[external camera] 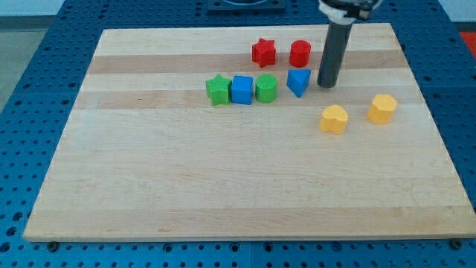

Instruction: Move blue triangle closer to green circle

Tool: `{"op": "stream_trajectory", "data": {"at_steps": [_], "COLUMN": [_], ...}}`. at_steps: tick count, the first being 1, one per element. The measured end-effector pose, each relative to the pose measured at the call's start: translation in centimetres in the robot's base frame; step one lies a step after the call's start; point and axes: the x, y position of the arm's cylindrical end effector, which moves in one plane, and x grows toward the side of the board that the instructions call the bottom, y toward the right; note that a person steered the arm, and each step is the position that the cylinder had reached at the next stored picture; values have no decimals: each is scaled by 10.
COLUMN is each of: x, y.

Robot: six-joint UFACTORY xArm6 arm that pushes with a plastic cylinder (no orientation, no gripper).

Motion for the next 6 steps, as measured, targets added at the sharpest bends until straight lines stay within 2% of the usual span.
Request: {"op": "stream_trajectory", "data": {"at_steps": [1, 6], "x": [-23, -6], "y": [9, -39]}}
